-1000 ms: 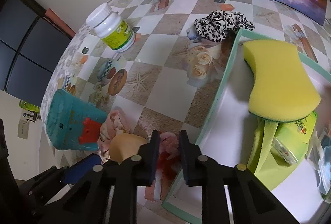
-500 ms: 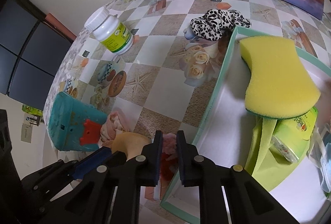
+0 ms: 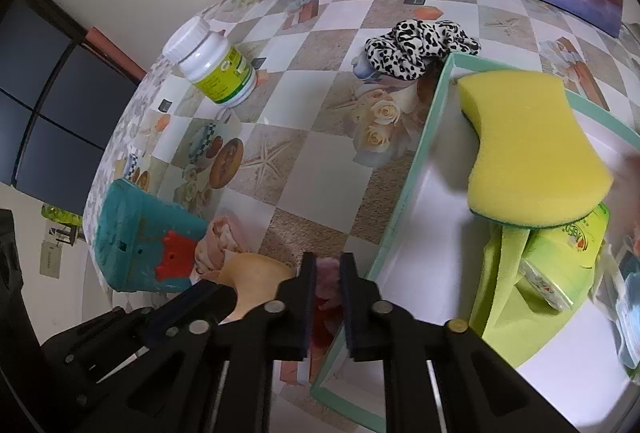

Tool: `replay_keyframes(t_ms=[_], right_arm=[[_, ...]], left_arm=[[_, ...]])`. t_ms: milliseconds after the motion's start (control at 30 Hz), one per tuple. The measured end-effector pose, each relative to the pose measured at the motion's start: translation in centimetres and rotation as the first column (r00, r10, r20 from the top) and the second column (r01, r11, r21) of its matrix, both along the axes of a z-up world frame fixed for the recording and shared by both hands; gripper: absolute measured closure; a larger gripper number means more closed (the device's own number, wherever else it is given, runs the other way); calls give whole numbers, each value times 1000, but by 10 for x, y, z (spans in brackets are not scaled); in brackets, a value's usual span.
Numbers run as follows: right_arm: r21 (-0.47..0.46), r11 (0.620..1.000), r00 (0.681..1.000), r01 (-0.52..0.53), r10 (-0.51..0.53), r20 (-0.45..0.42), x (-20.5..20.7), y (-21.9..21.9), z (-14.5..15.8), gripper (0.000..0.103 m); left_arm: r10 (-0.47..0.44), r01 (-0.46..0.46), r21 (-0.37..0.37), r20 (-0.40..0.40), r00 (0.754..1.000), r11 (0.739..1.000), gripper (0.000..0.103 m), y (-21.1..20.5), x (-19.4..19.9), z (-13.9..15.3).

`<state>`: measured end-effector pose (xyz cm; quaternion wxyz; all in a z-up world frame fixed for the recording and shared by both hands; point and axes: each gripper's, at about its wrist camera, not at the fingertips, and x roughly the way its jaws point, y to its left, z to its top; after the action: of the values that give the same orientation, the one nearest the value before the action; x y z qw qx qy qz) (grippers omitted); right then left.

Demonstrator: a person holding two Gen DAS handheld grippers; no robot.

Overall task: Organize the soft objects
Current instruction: 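Grasp the beige puff with the left tool while the right tool grasps the red-pink toy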

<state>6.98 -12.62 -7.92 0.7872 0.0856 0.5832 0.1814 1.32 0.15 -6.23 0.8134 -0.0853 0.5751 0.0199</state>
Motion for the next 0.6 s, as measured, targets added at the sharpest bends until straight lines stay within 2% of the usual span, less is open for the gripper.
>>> replay_keyframes(t_ms=[100, 533, 600], right_arm=[[1, 1000, 1000, 9, -9, 0, 0, -3, 1, 97], [11, 999, 1000, 30, -30, -2, -1, -9, 3, 99], [12, 1000, 1000, 28, -28, -4, -1, -9, 2, 99]], left_arm=[[2, -2, 2, 14, 1000, 1000, 102, 1, 0, 4], [15, -15, -6, 1, 1000, 1000, 102, 3, 1, 3], [11, -11, -4, -11, 1000, 1000, 98, 3, 1, 1]])
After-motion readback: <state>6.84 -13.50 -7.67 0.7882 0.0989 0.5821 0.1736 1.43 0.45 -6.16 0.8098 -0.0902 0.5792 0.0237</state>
